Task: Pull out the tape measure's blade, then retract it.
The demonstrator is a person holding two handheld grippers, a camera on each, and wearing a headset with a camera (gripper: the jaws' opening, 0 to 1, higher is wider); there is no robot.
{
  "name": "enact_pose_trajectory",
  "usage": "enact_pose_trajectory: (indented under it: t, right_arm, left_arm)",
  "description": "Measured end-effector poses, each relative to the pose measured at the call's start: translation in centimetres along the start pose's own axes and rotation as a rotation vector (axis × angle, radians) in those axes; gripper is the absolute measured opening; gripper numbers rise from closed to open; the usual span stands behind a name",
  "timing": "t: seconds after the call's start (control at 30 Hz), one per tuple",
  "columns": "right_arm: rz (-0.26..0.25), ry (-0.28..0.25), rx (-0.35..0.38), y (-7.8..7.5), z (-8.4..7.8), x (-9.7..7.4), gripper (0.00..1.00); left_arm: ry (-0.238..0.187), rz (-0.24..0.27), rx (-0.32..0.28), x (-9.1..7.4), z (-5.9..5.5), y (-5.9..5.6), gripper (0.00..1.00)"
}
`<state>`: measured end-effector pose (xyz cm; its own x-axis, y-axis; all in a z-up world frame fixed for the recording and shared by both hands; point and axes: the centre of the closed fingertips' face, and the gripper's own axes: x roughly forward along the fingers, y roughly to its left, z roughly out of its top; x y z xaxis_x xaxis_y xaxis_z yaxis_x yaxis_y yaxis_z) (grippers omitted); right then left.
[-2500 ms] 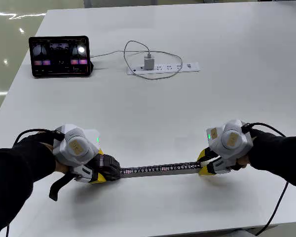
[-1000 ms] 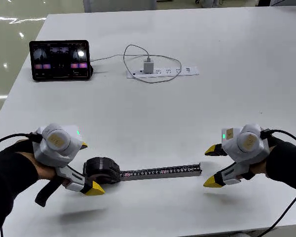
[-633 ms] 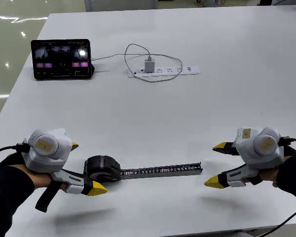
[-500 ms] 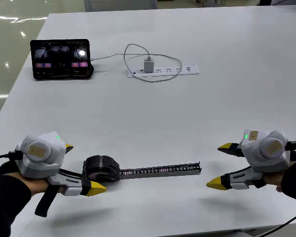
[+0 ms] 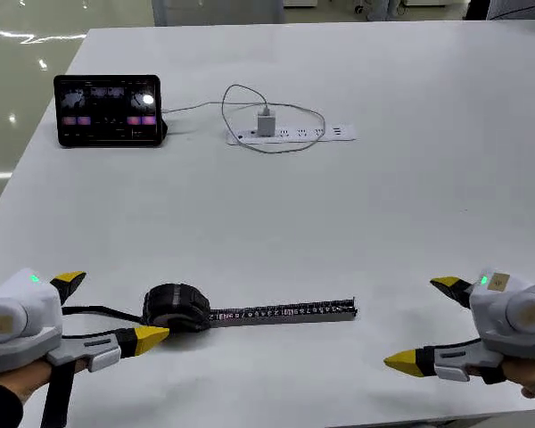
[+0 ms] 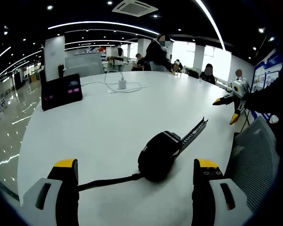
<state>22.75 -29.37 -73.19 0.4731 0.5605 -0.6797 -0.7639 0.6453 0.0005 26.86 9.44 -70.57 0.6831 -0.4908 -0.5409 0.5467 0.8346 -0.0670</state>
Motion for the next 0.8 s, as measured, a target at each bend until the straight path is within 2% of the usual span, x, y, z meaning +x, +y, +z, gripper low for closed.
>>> enact_pose_trajectory:
  t: [0.13, 0.23, 0.53, 0.6, 0.8]
  right_arm:
    - [-0.035, -0.031, 0.029, -0.6, -0.5, -1.4, 0.99]
    - [-0.044, -0.043, 0.036, -0.7, -0.9, -2.2, 0.99]
    - [-0.081, -0.055, 0.054, -1.2, -2.3, -4.4, 0.99]
    - [-0.086, -0.059, 0.054, -0.8, -2.3, -4.7, 0.99]
    - [-0.083, -0.036, 0.054, -0.3, -3.5, -4.4, 0.99]
  left_arm:
    - [0.002, 0.017, -0.011, -0.9, -0.9, -0.1, 0.99]
    - [0.006, 0.022, 0.009, -1.3, -1.2, -0.4, 0.99]
    - [0.032, -0.012, 0.032, -1.9, -2.4, -1.5, 0.99]
    - [0.036, -0.005, 0.058, -2.2, -2.7, -1.5, 0.99]
    - [0.056, -0.004, 0.069, -2.7, -3.4, -1.6, 0.99]
